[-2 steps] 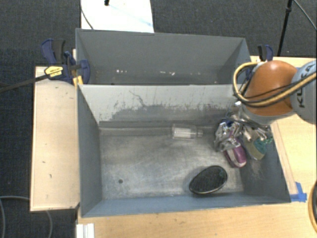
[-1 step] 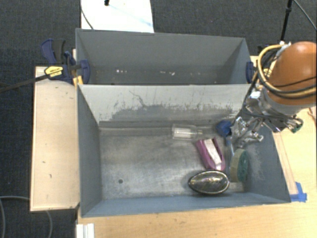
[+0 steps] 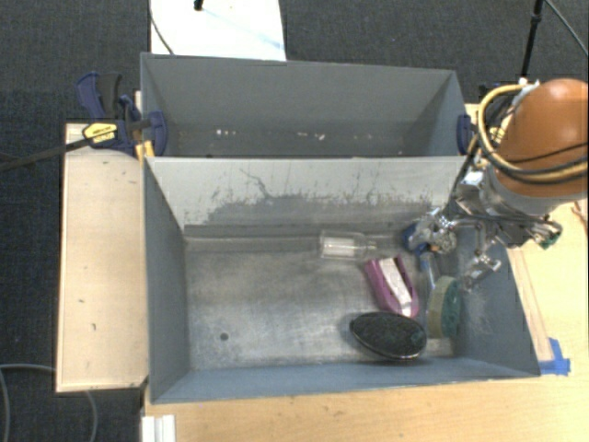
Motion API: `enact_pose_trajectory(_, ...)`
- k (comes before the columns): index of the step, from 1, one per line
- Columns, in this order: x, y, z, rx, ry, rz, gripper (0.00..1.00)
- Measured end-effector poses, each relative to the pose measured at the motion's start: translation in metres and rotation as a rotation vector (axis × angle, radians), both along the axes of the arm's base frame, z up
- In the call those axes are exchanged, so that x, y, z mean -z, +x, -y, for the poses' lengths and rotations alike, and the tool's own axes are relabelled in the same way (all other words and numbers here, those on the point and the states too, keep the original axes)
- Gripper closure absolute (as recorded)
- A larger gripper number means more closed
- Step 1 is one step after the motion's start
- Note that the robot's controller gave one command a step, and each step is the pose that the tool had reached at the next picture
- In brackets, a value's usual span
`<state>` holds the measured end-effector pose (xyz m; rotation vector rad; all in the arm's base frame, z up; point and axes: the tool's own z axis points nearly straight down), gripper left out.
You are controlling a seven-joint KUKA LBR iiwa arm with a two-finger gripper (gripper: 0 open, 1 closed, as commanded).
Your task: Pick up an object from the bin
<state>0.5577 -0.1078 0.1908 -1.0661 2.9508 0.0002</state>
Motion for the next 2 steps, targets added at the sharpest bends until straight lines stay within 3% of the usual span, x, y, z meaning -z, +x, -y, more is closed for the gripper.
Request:
enact_pose_trajectory(1,-0.042,0.032,0.016,0.088,-0.001,0.006,0.0)
enact_pose_trajectory(2,0.118,0.035,0.032,-0.045,0.02,-0.001,0.0)
